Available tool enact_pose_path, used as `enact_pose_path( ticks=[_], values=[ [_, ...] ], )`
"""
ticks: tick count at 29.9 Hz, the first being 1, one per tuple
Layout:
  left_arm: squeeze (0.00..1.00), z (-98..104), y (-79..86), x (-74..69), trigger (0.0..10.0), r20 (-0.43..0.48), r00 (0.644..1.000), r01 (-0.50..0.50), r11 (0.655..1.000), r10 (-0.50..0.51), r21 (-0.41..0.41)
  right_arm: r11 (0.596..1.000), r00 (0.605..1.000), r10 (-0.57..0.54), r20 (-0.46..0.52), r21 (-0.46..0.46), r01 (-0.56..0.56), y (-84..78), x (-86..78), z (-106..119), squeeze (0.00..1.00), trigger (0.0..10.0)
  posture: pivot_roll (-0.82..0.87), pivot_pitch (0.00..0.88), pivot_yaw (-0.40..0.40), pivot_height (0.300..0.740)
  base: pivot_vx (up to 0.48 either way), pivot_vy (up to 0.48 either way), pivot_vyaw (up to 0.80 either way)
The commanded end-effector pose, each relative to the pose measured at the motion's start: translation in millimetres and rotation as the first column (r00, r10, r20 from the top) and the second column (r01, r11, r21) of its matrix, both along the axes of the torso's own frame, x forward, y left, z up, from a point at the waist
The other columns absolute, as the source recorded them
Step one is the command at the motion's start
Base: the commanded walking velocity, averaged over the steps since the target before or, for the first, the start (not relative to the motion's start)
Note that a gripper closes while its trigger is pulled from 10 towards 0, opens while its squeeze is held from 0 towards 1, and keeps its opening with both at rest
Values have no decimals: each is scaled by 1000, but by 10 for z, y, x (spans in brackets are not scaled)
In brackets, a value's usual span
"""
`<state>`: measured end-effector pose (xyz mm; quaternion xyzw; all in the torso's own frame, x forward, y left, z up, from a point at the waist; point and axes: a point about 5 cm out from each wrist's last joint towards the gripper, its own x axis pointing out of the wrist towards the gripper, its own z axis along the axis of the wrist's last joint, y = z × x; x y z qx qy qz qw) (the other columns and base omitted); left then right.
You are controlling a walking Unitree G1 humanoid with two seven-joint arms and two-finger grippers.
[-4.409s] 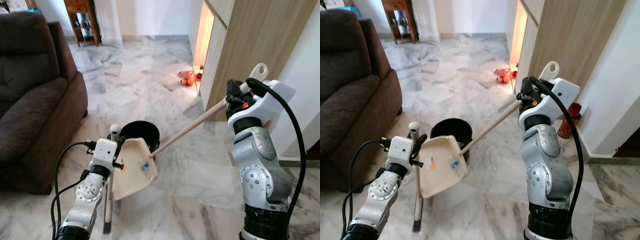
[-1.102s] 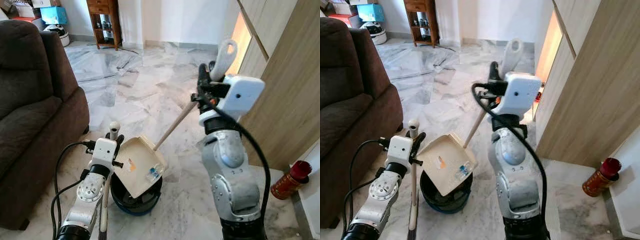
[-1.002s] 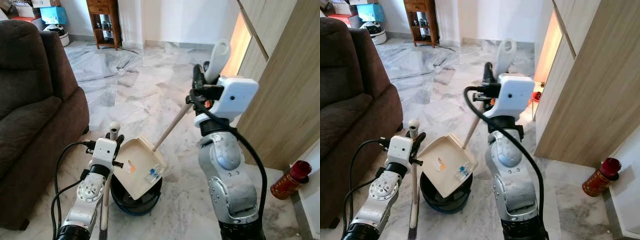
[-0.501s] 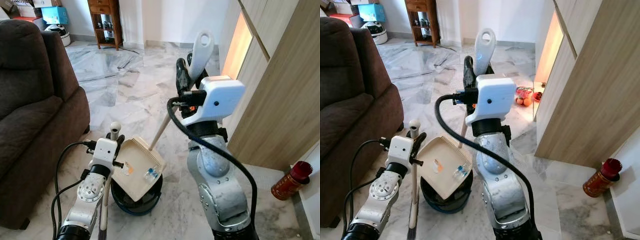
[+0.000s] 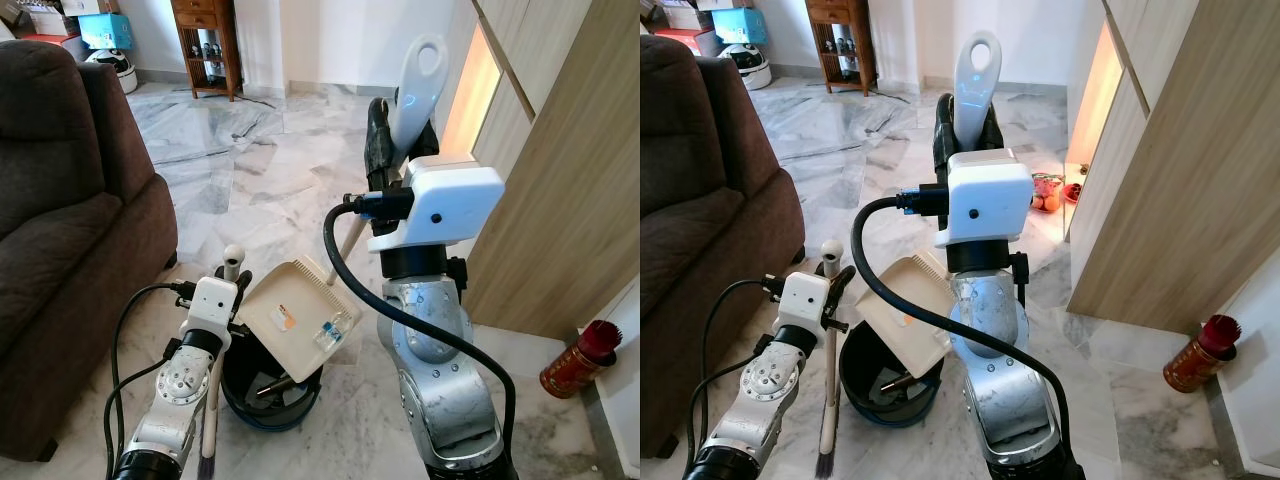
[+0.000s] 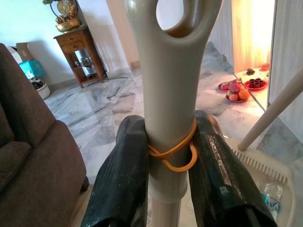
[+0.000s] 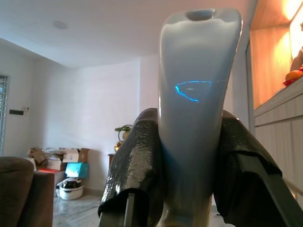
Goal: Sweep floor
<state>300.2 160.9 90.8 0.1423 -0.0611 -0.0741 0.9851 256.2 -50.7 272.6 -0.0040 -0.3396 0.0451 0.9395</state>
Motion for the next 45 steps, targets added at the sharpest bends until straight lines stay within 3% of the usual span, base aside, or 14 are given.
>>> enact_pose_path(
  ticks=[1, 18, 29, 32, 37, 40, 45],
  values=[
    [0, 93, -12, 10, 10000, 51, 998, 23, 999, -25, 43, 998, 992, 3, 125, 54, -9, 0, -160, 189, 0, 10000, 79, 0, 8, 740, 0, 0, 0],
    [0, 90, -25, 6, 10000, 52, 998, 35, 997, -38, 64, 999, 987, -19, 160, 39, 13, 15, -193, 203, 0, 10000, 84, 0, 9, 740, 0, 0, 0],
    [0, 81, -47, 2, 10000, 48, 998, 44, 996, -48, 80, 991, 993, -94, 65, 105, 87, -77, -102, 128, 0, 10000, 88, 0, 7, 740, 0, 0, 0],
    [0, 78, -50, 2, 10000, 45, 998, 45, 996, -49, 79, 988, 996, -89, 29, 132, 85, -89, -76, 102, 0, 10000, 89, 0, 6, 740, 0, 0, 0],
    [0, 79, -56, 1, 10000, 43, 998, 48, 996, -51, 71, 969, 993, -11, -122, 244, 41, -91, 28, -25, 0, 10000, 90, 0, 6, 740, 0, 0, 0],
    [0, 79, -58, 1, 10000, 43, 998, 48, 996, -51, 69, 939, 978, -1, -209, 335, 73, -156, 95, -113, 0, 10000, 90, 0, 5, 740, 0, 0, 0],
    [0, 80, -59, 1, 10000, 44, 998, 48, 996, -51, 70, 917, 964, -10, -264, 381, 114, -239, 149, -180, 0, 10000, 91, 0, 7, 740, 0, 0, 0]
  ],
)
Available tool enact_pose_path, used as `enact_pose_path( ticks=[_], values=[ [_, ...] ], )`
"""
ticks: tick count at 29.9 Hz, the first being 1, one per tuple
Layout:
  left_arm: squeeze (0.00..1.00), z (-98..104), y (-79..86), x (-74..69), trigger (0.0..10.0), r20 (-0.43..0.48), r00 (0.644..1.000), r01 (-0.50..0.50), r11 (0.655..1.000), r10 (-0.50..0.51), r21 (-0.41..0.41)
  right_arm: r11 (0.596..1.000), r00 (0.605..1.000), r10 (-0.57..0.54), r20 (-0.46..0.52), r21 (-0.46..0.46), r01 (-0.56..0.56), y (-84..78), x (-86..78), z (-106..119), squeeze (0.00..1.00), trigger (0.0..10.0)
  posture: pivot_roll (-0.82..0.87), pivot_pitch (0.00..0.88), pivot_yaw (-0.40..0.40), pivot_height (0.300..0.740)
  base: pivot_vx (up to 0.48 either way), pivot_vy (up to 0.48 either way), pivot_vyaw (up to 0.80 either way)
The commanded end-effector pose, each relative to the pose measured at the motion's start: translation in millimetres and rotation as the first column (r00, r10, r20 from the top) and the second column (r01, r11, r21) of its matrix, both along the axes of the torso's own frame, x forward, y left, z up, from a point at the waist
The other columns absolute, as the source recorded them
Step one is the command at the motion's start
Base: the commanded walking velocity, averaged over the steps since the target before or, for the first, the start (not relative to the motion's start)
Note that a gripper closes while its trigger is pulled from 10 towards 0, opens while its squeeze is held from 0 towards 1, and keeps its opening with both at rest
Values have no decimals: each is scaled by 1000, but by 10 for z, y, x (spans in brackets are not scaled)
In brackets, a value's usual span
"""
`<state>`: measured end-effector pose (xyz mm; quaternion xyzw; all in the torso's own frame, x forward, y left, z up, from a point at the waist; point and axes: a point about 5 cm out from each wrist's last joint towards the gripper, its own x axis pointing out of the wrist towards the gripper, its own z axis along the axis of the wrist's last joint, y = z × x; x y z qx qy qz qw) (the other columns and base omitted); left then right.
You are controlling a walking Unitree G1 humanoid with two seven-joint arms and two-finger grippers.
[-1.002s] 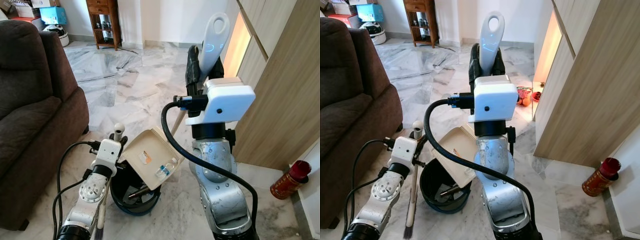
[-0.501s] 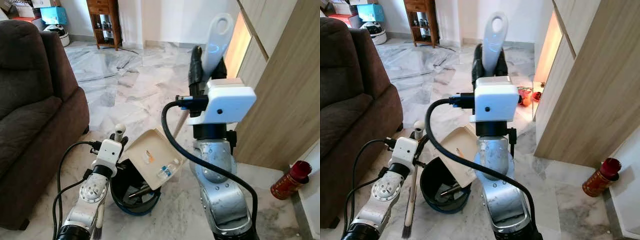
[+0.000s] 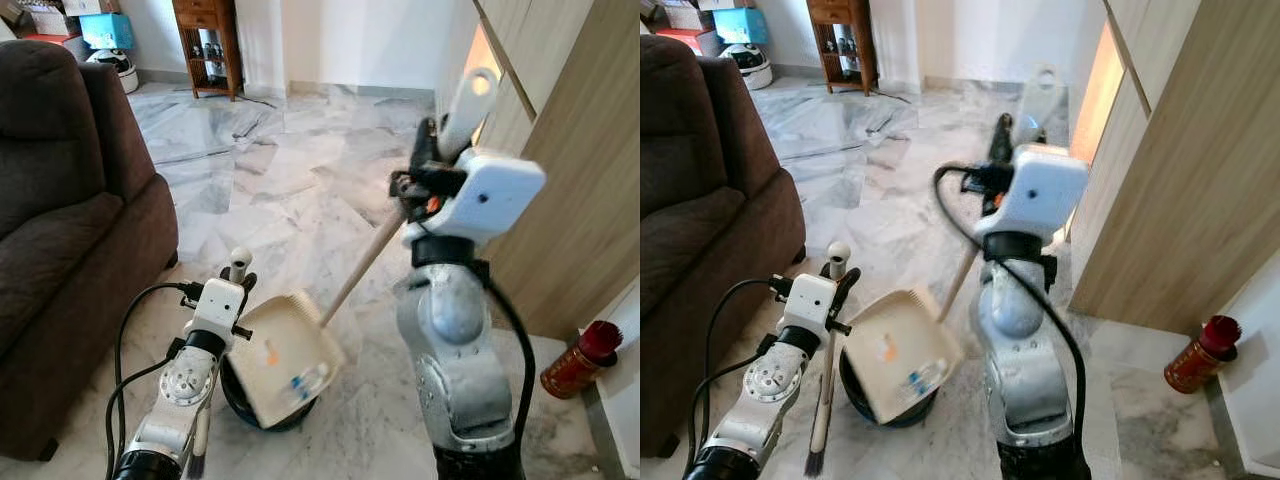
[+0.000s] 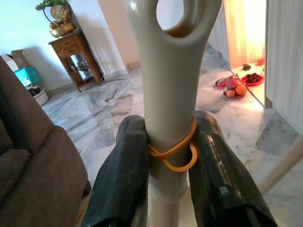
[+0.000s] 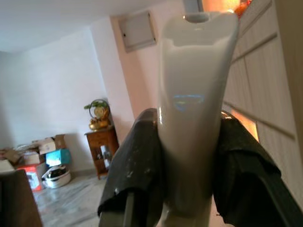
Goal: Sweep floor
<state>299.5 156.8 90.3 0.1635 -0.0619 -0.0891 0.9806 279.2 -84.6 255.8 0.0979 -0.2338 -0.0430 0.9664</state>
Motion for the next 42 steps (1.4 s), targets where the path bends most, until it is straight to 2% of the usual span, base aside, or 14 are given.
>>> enact_pose_path(
  ticks=[1, 13, 20, 25, 35, 42],
  values=[
    [0, 86, -18, 8, 10000, 44, 999, 22, 999, -23, 25, 985, 999, 20, -30, 173, -14, 93, -74, -20, 0, 10000, 91, 0, 7, 740, 0, 0, 0],
    [0, 93, -10, 6, 10000, 44, 999, 15, 1000, -16, 16, 968, 988, 71, -136, 248, -36, 87, 10, -136, 0, 10000, 93, 0, 7, 740, 0, 0, 0],
    [0, 99, 5, 9, 10000, 47, 999, 5, 1000, -5, 12, 971, 986, 101, -133, 231, -69, 125, 15, -119, 0, 10000, 92, 0, 7, 740, 149, 0, 0],
    [0, 101, 7, 10, 10000, 48, 999, 4, 1000, -5, 12, 969, 983, 119, -138, 232, -85, 139, 18, -122, 0, 10000, 92, 0, 7, 740, 260, 0, 758],
    [0, 108, 19, 9, 10000, 52, 999, -1, 1000, 1, 14, 957, 975, 166, -146, 264, -123, 176, 24, -137, 0, 10000, 94, 0, 9, 740, 270, 0, 0],
    [0, 115, 27, 7, 10000, 56, 998, -6, 1000, 5, 17, 958, 973, 181, -142, 248, -142, 194, 28, -128, 0, 10000, 93, 0, 11, 740, 351, 0, 63]
  ],
)
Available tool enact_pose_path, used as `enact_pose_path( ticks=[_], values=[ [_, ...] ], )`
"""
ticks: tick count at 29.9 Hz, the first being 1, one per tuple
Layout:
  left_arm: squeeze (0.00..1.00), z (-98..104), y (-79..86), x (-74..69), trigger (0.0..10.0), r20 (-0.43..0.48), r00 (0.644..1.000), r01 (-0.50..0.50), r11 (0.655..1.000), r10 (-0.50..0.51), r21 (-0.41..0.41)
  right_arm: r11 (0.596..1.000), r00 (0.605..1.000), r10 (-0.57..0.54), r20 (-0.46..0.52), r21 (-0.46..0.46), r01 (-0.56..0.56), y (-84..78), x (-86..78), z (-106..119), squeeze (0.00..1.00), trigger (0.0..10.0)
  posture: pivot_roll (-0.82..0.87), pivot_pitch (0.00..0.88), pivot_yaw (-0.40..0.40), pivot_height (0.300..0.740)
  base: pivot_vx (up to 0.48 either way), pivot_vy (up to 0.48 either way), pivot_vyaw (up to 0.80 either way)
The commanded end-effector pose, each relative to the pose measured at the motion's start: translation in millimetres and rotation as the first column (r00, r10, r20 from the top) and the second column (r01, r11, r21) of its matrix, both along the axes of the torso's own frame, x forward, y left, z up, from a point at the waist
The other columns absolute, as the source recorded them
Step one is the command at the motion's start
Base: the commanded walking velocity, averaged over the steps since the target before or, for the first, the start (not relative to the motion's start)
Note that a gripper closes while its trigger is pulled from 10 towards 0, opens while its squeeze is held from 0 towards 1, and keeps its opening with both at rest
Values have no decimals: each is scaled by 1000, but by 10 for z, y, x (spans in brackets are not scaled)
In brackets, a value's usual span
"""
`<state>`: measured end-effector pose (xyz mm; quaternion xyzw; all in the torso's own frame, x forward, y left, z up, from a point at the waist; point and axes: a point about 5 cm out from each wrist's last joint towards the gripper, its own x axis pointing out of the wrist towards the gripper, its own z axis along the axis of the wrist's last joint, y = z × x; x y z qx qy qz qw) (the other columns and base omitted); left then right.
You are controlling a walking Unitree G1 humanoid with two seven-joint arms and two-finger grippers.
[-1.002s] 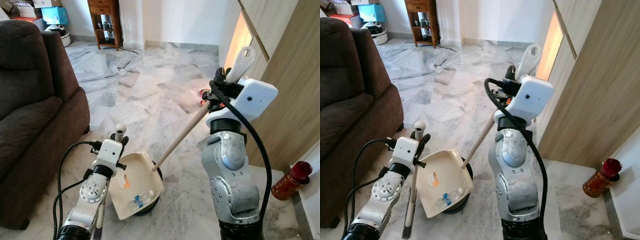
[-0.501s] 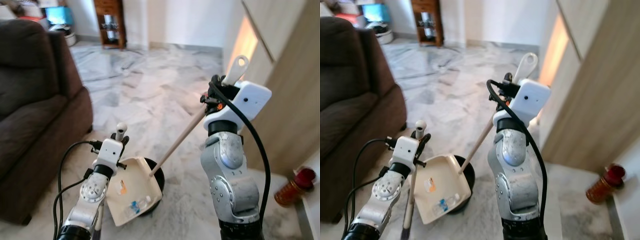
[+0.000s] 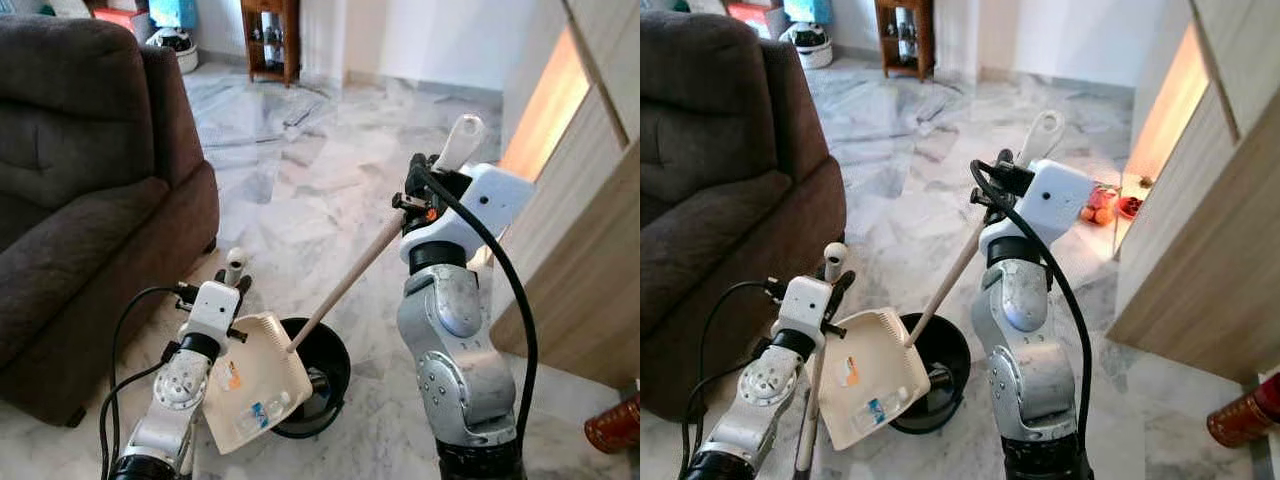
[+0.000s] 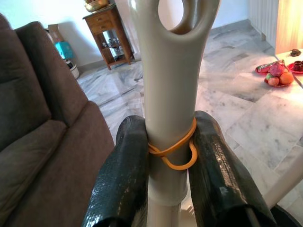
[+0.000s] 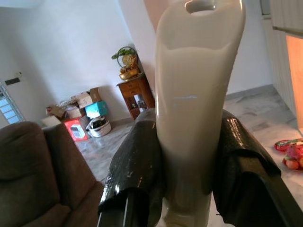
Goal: Sweep floor
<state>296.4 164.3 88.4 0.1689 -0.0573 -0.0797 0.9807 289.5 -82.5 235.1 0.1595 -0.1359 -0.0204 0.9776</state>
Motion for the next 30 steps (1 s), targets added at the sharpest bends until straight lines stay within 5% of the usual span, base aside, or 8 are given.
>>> enact_pose_path(
  ticks=[1, 14, 30],
  values=[
    [0, 135, -49, 39, 10000, 62, 998, 15, 1000, -16, 8, 990, 998, 61, 23, 129, -63, 176, -75, 82, 0, 10000, 93, 0, 11, 740, 371, 0, 488],
    [0, 156, -45, 42, 10000, 77, 997, 11, 1000, -11, 2, 985, 997, 74, 28, 156, -77, 183, -76, 88, 0, 10000, 94, 0, 11, 740, 345, 0, 38],
    [0, 166, -49, 36, 10000, 81, 997, 15, 1000, -15, 5, 997, 986, 36, 164, 55, -46, 181, -152, 265, 0, 10000, 94, 0, 11, 740, 0, 0, 0]
  ],
)
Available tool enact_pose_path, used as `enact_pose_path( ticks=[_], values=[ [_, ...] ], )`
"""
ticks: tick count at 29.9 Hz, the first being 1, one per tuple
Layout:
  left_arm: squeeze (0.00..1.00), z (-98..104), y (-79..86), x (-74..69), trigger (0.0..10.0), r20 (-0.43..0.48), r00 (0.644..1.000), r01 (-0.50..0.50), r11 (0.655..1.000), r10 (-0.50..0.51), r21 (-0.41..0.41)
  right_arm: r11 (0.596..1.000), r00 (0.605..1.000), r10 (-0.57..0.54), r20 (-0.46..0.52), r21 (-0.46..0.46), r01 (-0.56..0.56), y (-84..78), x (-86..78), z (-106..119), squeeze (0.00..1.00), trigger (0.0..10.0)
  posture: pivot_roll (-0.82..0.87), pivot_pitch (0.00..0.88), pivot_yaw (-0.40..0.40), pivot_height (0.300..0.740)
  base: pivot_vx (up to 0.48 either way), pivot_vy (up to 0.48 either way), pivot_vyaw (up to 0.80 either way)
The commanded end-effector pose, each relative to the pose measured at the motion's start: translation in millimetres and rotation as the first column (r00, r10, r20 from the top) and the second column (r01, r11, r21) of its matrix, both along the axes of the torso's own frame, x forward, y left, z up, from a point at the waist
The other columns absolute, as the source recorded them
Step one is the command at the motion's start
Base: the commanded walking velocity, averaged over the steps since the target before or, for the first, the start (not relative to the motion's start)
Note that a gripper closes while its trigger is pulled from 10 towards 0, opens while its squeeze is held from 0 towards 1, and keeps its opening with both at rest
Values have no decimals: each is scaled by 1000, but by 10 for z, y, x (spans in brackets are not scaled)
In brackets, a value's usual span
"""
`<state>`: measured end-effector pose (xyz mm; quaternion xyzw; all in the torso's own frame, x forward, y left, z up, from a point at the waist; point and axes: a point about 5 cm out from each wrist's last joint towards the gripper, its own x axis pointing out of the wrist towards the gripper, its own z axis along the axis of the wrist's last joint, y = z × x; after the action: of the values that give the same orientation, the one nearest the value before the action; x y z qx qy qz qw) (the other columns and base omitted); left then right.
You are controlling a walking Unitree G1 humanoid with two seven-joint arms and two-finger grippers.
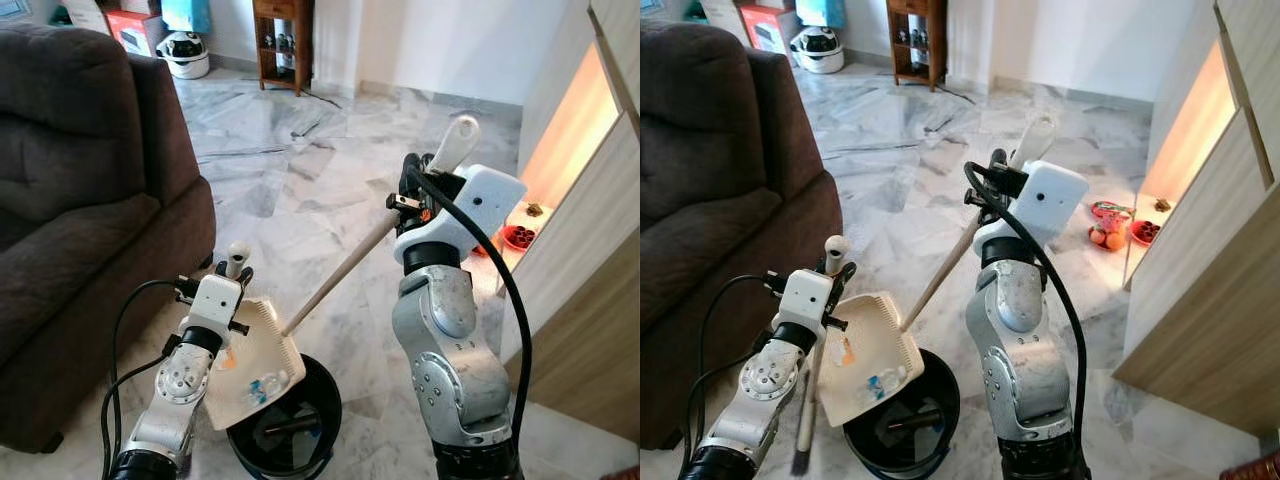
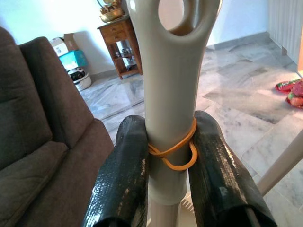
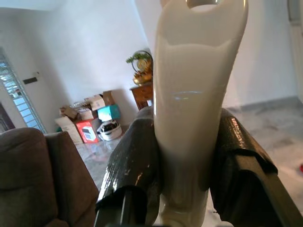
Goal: Sweep floor
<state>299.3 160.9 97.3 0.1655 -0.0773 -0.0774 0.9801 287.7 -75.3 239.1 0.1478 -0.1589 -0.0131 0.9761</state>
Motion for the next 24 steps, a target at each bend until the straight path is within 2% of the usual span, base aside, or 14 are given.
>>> enact_pose_path(
  ticks=[1, 7, 9, 11, 13, 14, 17, 22, 24],
  values=[
    [0, 77, -15, 7, 10000, 41, 999, 12, 1000, -12, 15, 996, 992, 36, 117, 80, -46, 109, -135, 226, 0, 10000, 94, 0, 11, 740, 0, 0, 0],
    [0, 75, -16, 1, 10000, 39, 999, 16, 1000, -17, 16, 999, 983, 33, 180, 1, -33, 137, -184, 286, 0, 10000, 91, 0, 13, 740, 0, 0, 0],
    [0, 75, -16, 1, 10000, 39, 999, 16, 1000, -17, 16, 999, 983, 33, 180, 1, -33, 137, -184, 286, 0, 10000, 91, 0, 13, 740, 0, 0, 0],
    [0, 72, -21, -1, 10000, 39, 999, 19, 1000, -20, 18, 998, 973, 41, 227, -60, -29, 170, -225, 324, 0, 10000, 90, 0, 13, 740, 0, 0, 0],
    [0, 72, -21, -1, 10000, 39, 999, 19, 1000, -20, 18, 998, 973, 41, 227, -60, -29, 170, -225, 324, 0, 10000, 90, 0, 13, 740, 0, 0, 0],
    [0, 71, -22, -2, 10000, 39, 999, 21, 1000, -22, 20, 994, 964, 62, 260, -104, -36, 213, -263, 348, 0, 10000, 90, 0, 14, 740, 0, 0, 0],
    [0, 70, -25, -2, 10000, 39, 999, 24, 999, -25, 23, 989, 954, 86, 287, -143, -46, 262, -303, 363, 0, 10000, 91, 0, 13, 740, 0, 0, 0],
    [0, 63, -44, -7, 10000, 40, 998, 38, 998, -40, 41, 959, 899, 188, 396, -272, -81, 431, -474, 424, 0, 10000, 90, 0, 15, 740, 0, 0, 0],
    [0, 64, -43, -7, 10000, 40, 998, 40, 998, -41, 42, 955, 891, 200, 407, -286, -84, 454, -496, 429, 0, 10000, 90, 0, 16, 740, 0, 0, 0]
  ],
)
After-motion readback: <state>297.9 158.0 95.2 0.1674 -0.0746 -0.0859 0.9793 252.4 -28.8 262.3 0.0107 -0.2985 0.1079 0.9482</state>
